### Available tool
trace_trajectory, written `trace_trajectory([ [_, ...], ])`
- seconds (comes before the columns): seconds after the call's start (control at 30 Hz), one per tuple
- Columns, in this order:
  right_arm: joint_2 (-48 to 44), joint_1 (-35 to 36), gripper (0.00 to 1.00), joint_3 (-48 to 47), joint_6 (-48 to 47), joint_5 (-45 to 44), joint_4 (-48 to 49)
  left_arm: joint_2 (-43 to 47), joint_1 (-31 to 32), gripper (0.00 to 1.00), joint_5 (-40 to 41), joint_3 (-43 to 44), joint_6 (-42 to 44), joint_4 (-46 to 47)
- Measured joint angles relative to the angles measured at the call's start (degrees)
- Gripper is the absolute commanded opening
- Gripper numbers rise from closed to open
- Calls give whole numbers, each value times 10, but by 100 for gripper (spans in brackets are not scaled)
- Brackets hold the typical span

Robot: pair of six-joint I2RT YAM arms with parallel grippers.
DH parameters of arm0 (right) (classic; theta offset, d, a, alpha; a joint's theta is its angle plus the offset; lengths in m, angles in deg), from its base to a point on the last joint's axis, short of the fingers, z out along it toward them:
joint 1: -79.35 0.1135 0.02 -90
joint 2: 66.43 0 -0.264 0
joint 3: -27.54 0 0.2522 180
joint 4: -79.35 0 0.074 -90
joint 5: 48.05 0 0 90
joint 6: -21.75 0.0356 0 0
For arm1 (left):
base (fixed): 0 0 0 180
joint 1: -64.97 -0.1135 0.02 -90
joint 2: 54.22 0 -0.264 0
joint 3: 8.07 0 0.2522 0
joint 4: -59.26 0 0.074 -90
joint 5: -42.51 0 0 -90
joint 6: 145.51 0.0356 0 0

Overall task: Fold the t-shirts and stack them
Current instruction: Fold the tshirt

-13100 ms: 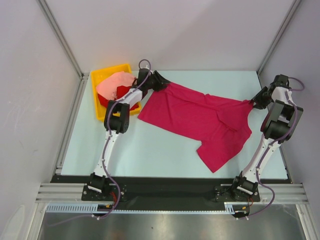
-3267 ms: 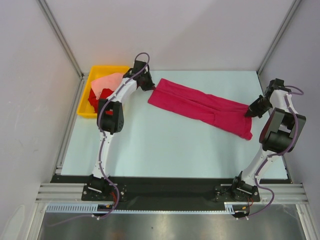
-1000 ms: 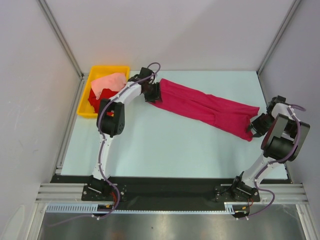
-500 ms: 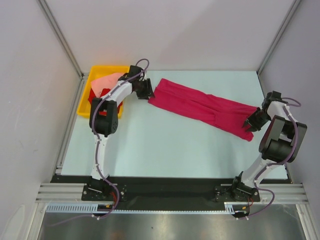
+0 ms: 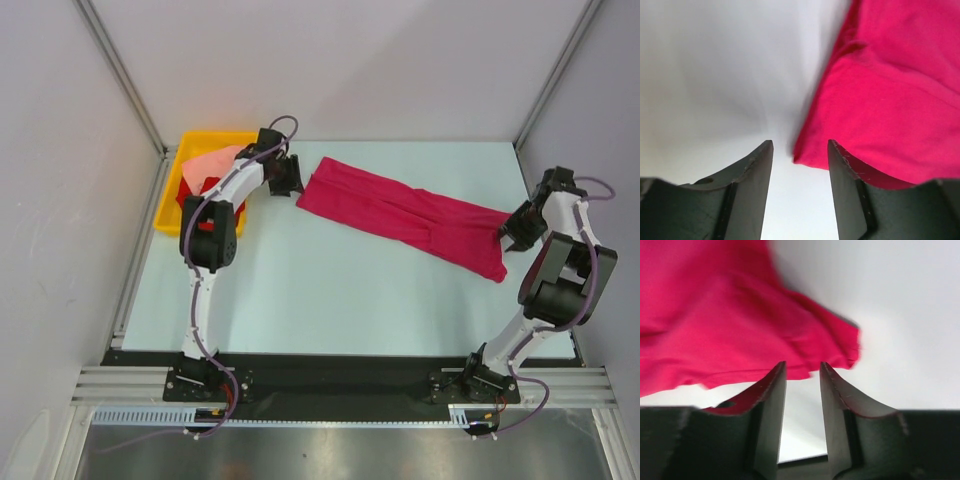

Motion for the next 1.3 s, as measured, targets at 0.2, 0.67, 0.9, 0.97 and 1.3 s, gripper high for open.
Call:
trace_trajectory([
  [0.2, -30, 57, 62, -67, 43, 69, 80, 44, 22, 49, -83, -47, -36, 112],
  [0.67, 127, 142, 8, 146, 299, 307, 599, -138, 41, 42, -238, -62, -358, 552],
  [0.9, 172, 58, 9, 243, 388, 389, 817, -139, 26, 41, -225, -58, -388, 542],
  [0.97, 183, 33, 10, 254, 402, 404, 860, -139, 25, 42, -226, -57, -387, 539],
  [1.3, 152, 3, 19, 179, 393, 470, 788, -135, 25, 48, -233, -37, -346, 489],
])
